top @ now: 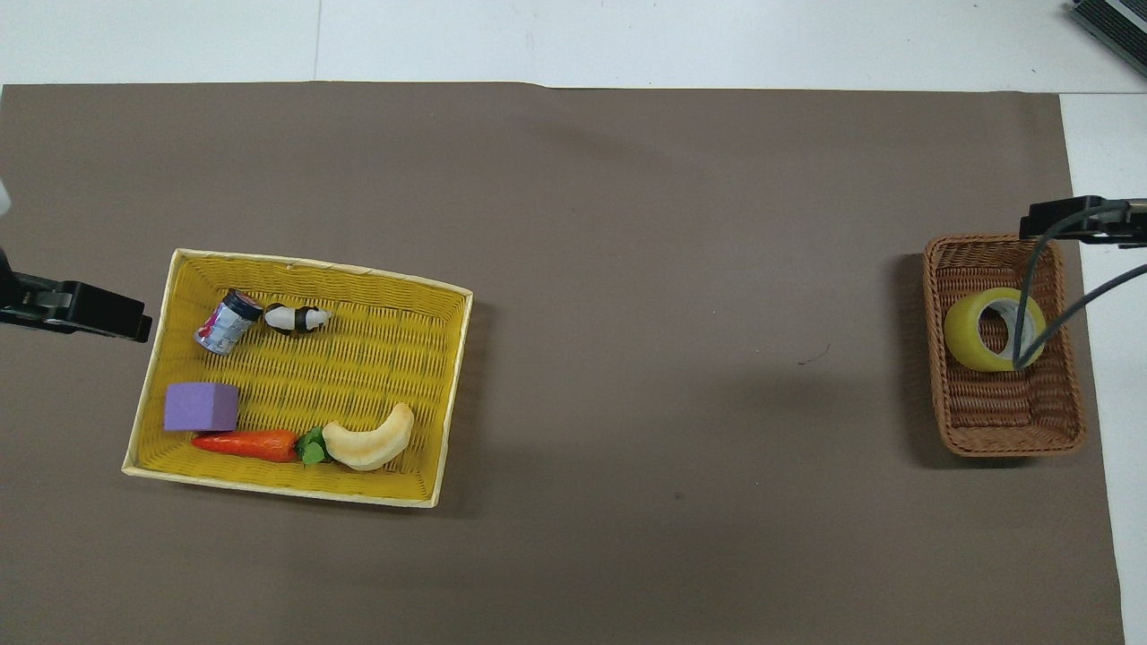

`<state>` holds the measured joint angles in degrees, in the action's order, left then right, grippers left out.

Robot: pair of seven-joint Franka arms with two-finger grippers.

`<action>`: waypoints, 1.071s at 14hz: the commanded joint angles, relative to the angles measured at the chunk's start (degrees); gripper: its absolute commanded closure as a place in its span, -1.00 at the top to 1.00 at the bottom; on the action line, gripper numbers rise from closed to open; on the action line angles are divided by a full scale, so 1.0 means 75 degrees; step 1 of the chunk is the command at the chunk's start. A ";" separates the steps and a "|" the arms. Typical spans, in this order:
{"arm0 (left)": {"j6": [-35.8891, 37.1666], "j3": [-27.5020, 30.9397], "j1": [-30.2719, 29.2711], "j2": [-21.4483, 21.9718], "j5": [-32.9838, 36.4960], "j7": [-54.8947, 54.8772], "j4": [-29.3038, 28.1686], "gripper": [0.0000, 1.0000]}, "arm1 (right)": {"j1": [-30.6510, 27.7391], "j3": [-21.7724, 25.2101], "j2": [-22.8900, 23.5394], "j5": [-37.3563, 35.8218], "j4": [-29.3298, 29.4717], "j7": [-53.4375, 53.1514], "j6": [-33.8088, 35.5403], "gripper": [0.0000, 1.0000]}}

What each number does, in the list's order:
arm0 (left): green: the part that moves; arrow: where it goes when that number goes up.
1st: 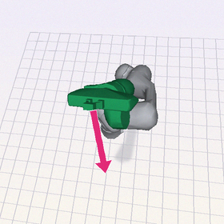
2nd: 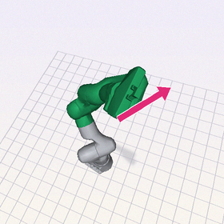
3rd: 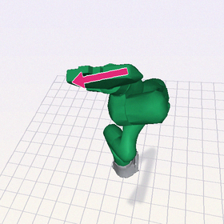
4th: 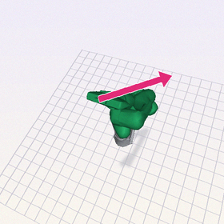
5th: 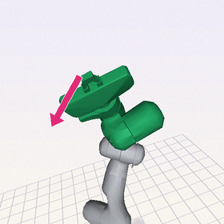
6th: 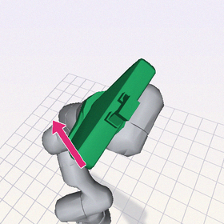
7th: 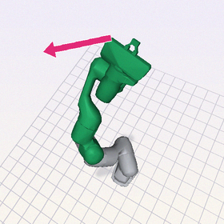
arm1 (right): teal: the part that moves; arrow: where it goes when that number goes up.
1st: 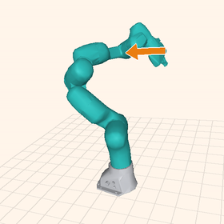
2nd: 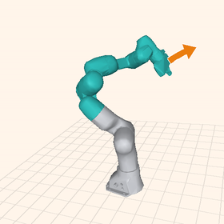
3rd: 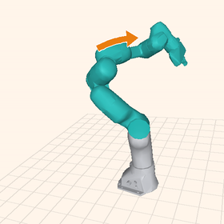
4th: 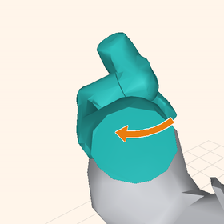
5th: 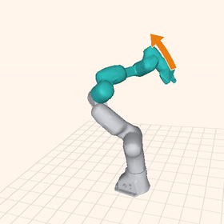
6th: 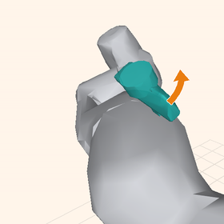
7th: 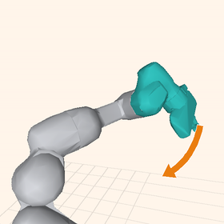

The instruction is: Move tape to another basket

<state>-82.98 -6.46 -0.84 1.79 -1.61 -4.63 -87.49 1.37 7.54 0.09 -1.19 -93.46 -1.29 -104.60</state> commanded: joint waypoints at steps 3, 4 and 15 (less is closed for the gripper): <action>0.0130 -0.0017 -0.0028 0.0031 0.0133 -0.0121 0.0052 1.00 | -0.0018 0.0060 0.0023 -0.0496 0.1361 -0.0344 0.1546 1.00; 0.0130 -0.0017 -0.0028 0.0019 0.0133 -0.0121 0.0063 1.00 | -0.0018 0.0060 -0.0035 -0.0613 0.1375 -0.0355 0.1560 1.00; 0.0130 -0.0017 -0.0028 0.0031 0.0133 -0.0121 0.0052 1.00 | 0.0134 -0.0092 -0.1055 -0.0005 -0.0137 -0.1281 0.1678 1.00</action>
<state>-82.98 -6.46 -0.84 1.79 -1.61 -4.64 -87.49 3.00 6.88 -6.35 -2.65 -92.84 -10.60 -92.04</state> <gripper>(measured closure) 0.000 0.000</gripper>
